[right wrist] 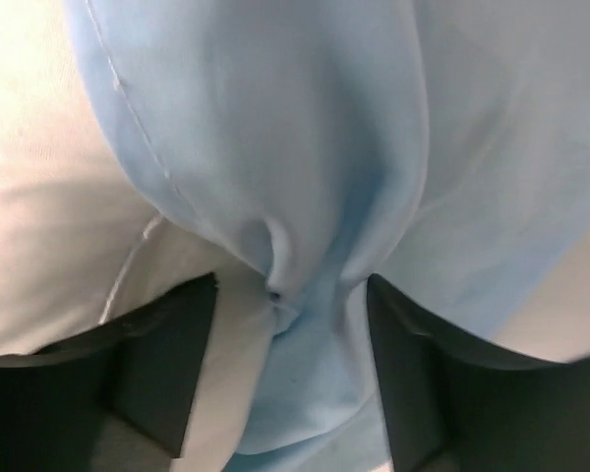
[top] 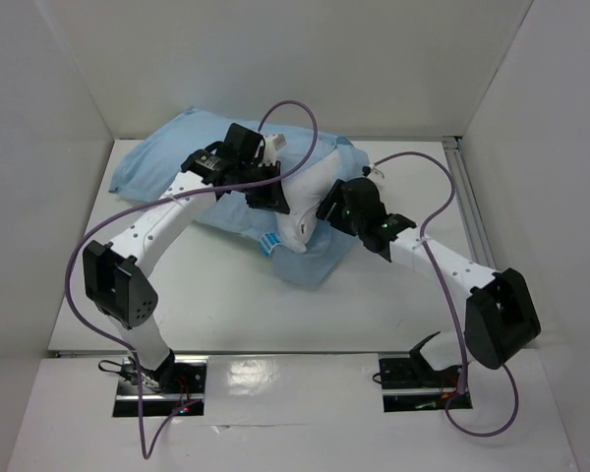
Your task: Put the pillow into the pillowcase
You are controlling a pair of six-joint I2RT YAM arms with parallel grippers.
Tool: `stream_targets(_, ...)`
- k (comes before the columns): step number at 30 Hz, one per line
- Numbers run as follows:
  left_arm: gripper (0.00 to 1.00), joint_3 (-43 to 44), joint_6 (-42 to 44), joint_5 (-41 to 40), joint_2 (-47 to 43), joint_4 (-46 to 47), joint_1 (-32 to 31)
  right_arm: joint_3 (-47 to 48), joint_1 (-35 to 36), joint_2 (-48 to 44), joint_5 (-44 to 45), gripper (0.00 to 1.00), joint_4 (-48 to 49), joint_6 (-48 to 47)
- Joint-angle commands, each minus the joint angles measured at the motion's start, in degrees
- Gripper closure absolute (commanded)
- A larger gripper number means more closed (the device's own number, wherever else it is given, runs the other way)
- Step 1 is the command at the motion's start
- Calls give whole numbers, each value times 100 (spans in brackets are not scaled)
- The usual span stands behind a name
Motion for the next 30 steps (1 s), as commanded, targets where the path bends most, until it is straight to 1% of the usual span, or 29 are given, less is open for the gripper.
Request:
stream_targets(1,100,317,48,311,-78,507,56,356,373,-417,1044,27,-564,-2)
stream_targets(3,100,317,48,364,-78,568,108,409,636,-645,1343,29,-819,68)
stream_targets(5,100,317,48,365,-78,568,109,409,768,-812,1520,38,-820,68)
stream_targets(6,100,317,48,365,-78,568,109,339,838,-874,1581,48,-742,138)
stream_targets(8,100,317,48,365,-78,621,109,277,839,-927,1442,53,-496,139)
stream_targets(9,100,317,48,365,-26,621,109,277,839,-806,1380,56,-495,139)
stream_targets(11,100,317,48,417,-26,621,109,443,839,-603,1160,56,-442,87)
stream_targets(14,100,317,48,417,-26,621,109,558,786,-356,1160,56,-513,156)
stream_targets(19,100,265,48,417,-87,673,109,260,611,-225,1160,56,-197,358)
stream_targets(23,100,264,48,479,-87,674,109,259,558,3,1160,56,-196,359)
stream_targets(27,100,264,48,479,-87,674,162,312,558,4,1388,52,-363,472)
stream_targets(30,100,264,48,479,-87,674,162,146,558,-276,1599,52,-513,622)
